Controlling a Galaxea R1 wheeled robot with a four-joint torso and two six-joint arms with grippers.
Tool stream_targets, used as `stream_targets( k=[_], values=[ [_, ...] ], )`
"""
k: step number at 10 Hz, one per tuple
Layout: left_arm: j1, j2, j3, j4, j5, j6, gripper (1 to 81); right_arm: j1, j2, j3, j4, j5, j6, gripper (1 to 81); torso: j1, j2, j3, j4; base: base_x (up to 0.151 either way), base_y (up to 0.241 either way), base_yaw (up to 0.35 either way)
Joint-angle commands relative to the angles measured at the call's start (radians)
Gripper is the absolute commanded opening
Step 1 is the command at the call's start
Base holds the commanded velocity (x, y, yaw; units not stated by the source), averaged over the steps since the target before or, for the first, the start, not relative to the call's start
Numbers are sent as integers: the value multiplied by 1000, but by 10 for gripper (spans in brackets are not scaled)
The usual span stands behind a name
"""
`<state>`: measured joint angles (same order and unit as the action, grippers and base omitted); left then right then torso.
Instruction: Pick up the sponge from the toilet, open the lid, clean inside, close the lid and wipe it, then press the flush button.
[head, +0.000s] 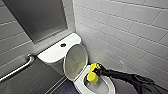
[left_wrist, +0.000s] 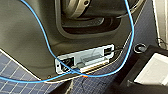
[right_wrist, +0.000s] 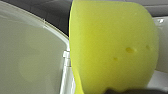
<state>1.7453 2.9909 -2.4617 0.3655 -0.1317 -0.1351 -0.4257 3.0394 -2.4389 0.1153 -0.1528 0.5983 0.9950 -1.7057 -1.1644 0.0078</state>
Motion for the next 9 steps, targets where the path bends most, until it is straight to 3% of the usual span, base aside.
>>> stream_targets(
  k=[1,2,5,6,7,8,9],
  values=[
    [78,-1,15,-10,78,0,811,80,-11,-9,26,36,14,10,0,0,0,0,0,0,0],
    [89,-7,18,-10,76,-1,811,54,-27,-32,26,89,42,10,0,0,0,0,0,0,0],
    [99,-10,21,-19,73,-1,811,38,-73,-51,17,105,74,10,0,0,0,0,0,0,0],
    [99,-9,27,-17,73,-1,811,43,-86,-37,14,104,74,10,0,0,-72,-21,0,0,0],
    [99,-7,30,-17,73,-1,811,46,-101,-18,14,105,74,10,0,0,-96,0,0,0,0],
    [99,-6,30,-17,73,-1,811,48,-113,-9,14,108,74,10,0,0,-15,0,0,0,0],
    [99,-6,30,-17,73,-1,811,40,-126,-6,15,108,74,10,0,0,-27,0,0,0,0]
  ],
)
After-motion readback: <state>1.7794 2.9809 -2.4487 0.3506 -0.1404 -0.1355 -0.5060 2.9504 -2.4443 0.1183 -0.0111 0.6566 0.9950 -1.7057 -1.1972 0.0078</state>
